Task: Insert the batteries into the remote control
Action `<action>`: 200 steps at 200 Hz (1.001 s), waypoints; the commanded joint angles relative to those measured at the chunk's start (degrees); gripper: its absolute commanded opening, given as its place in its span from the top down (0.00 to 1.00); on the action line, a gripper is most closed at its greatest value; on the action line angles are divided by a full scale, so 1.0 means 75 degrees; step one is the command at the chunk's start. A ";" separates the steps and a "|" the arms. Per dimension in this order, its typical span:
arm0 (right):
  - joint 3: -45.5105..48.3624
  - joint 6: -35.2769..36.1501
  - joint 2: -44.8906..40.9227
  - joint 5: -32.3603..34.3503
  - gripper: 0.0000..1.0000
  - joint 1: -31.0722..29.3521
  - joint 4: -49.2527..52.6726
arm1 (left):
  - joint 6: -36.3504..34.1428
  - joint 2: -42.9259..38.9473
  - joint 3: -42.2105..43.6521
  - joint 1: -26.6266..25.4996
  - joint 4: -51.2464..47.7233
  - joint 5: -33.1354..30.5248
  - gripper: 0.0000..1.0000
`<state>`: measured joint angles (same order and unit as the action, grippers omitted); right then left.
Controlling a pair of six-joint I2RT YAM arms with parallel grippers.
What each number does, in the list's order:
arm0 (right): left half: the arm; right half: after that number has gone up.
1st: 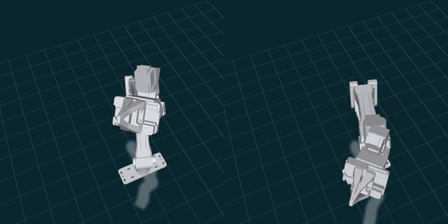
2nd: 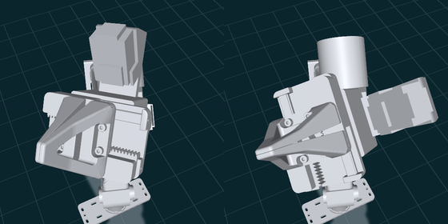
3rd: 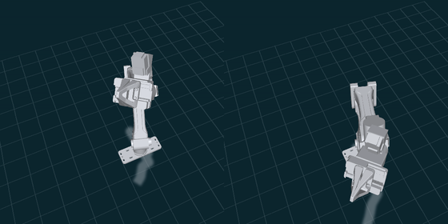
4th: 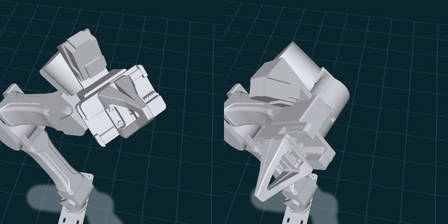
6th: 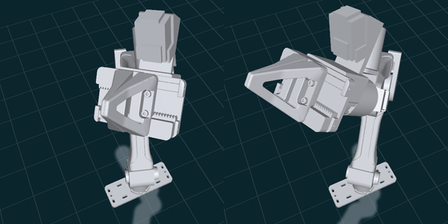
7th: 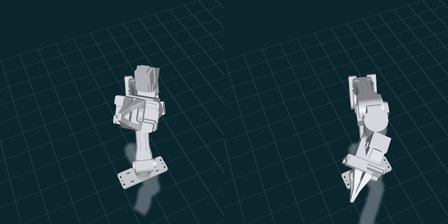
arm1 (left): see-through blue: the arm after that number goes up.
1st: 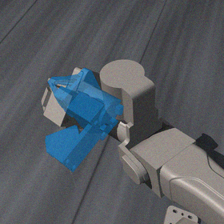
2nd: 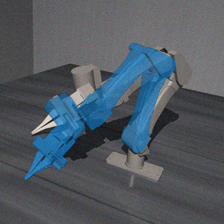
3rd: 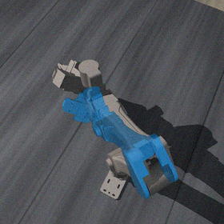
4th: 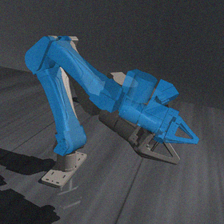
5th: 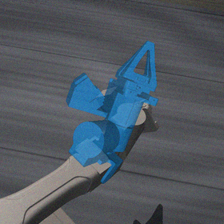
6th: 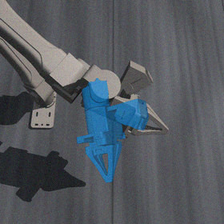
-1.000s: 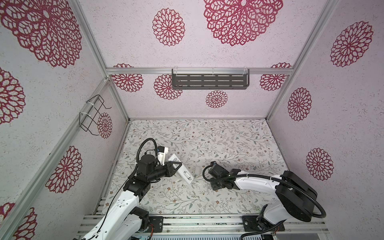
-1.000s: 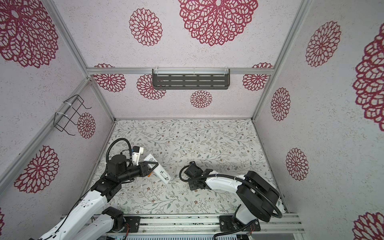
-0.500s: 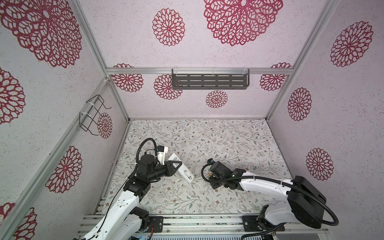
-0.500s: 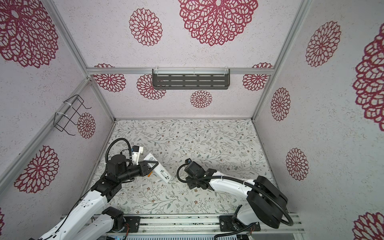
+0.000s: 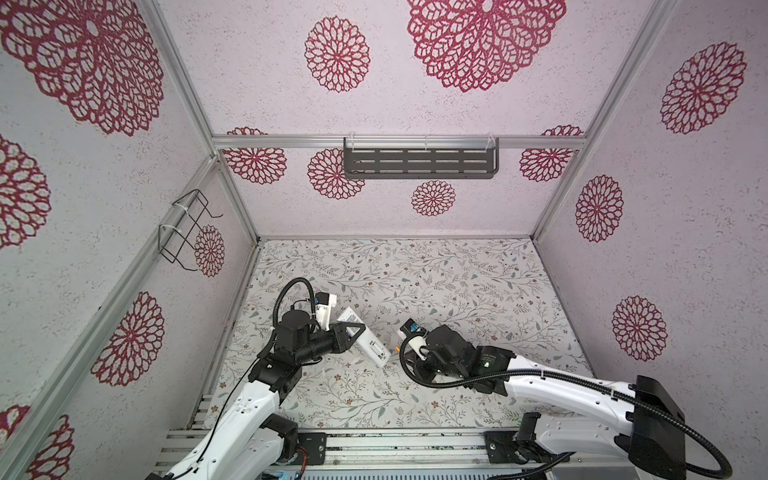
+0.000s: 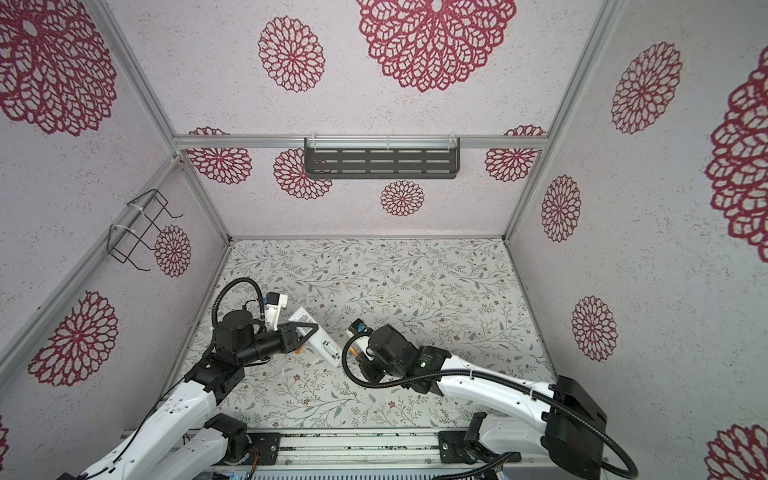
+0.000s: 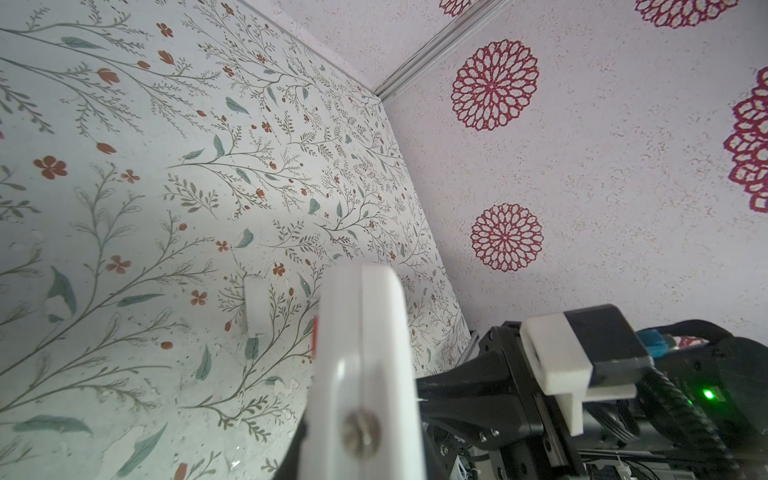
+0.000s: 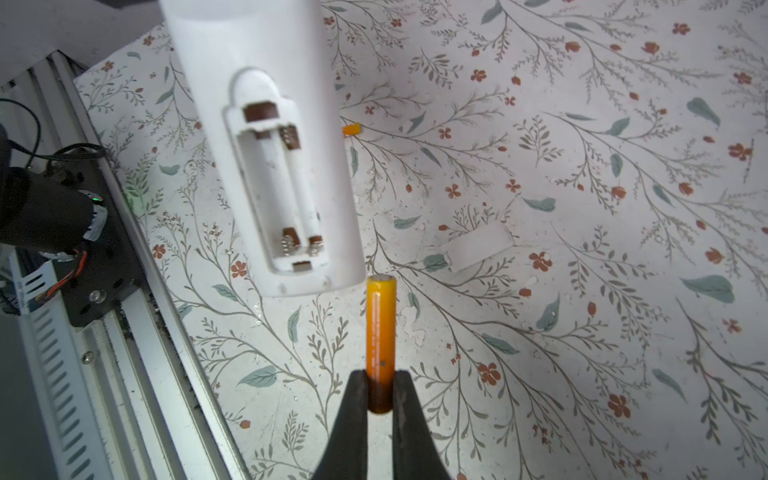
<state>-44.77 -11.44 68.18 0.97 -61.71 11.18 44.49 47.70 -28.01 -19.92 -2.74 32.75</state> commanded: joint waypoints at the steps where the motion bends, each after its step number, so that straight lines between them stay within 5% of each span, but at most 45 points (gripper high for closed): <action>1: -0.0317 0.0321 -0.0202 -0.0213 0.91 -0.0140 -0.0305 | 0.0138 -0.0045 0.0067 0.0072 0.0473 0.0231 1.00; 142: -0.1117 0.0524 0.0507 -0.0575 0.91 -0.0466 -0.0039 | 0.0384 -0.0356 0.0171 0.0077 0.0647 0.0555 1.00; 200: -0.1460 0.0122 0.0817 0.0157 0.91 -0.0467 0.0651 | 0.0395 -0.0378 0.0196 0.0075 0.0694 0.0567 1.00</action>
<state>-52.75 -8.86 73.43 -1.28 -65.06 13.15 47.00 45.65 -26.92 -19.88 -0.08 36.51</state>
